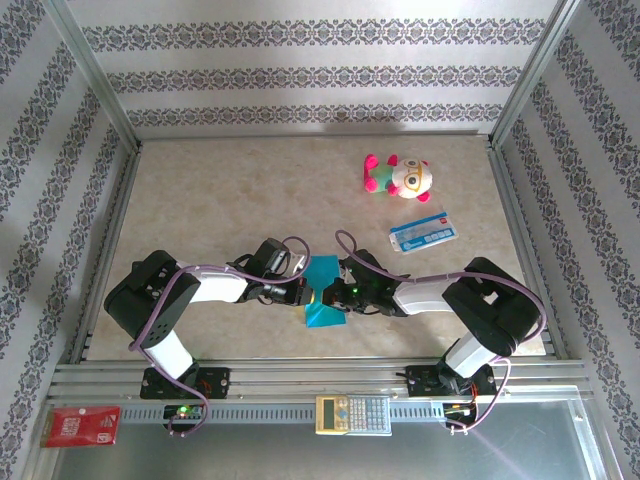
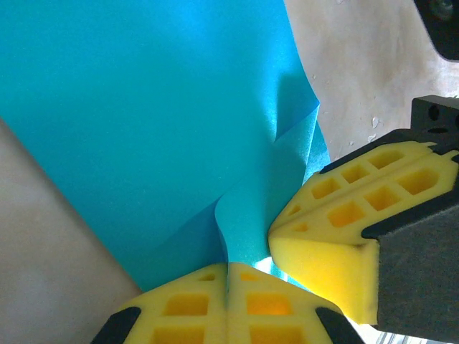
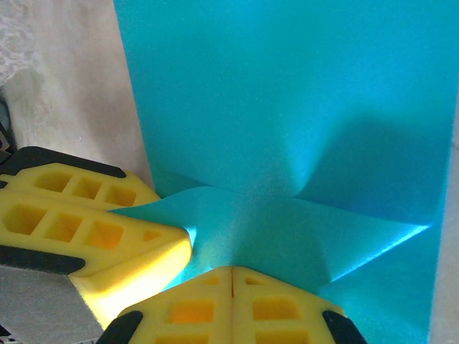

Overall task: Fold a paper plane with a square sheet of paper (pick it up from the middle)
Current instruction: Fold the triangle a second time at the center of the table.

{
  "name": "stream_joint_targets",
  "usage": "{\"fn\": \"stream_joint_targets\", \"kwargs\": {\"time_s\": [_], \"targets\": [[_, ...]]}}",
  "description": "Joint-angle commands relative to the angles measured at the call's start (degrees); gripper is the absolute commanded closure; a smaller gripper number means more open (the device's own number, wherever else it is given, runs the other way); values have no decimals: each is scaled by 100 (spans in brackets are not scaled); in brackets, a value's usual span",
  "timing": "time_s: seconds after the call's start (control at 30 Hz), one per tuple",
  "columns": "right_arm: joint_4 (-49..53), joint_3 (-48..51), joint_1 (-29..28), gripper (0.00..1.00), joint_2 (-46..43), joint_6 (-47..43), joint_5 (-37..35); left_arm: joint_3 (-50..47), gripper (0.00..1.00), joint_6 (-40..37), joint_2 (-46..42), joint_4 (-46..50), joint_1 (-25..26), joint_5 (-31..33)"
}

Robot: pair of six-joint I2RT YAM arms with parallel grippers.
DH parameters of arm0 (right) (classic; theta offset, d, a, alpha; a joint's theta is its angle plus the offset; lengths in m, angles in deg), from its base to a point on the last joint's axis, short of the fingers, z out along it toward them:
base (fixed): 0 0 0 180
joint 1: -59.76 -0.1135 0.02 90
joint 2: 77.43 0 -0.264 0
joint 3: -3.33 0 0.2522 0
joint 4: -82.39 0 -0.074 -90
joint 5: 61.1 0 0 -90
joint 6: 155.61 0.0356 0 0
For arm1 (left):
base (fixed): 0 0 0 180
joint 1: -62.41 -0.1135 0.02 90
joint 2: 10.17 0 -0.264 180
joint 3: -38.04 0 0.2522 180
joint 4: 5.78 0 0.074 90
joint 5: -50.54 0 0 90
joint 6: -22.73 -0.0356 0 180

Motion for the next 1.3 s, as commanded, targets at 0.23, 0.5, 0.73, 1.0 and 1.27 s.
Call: {"fn": "stream_joint_targets", "kwargs": {"time_s": [0.23, 0.5, 0.73, 1.0, 1.27], "targets": [[320, 317, -40, 99, -113, 140, -203, 75, 96, -203, 317, 600, 74, 644], [301, 264, -85, 100, 49, 178, -241, 250, 81, -132, 46, 772, 77, 630], [302, 208, -54, 100, 161, 197, -287, 290, 64, -228, -692, 1339, 61, 881], [292, 186, -37, 100, 252, 213, -295, -416, 57, 396, -2112, 1121, 114, 599], [301, 210, 7, 100, 233, 203, -278, -509, 93, 857, -1661, 525, 551, -240]]}}
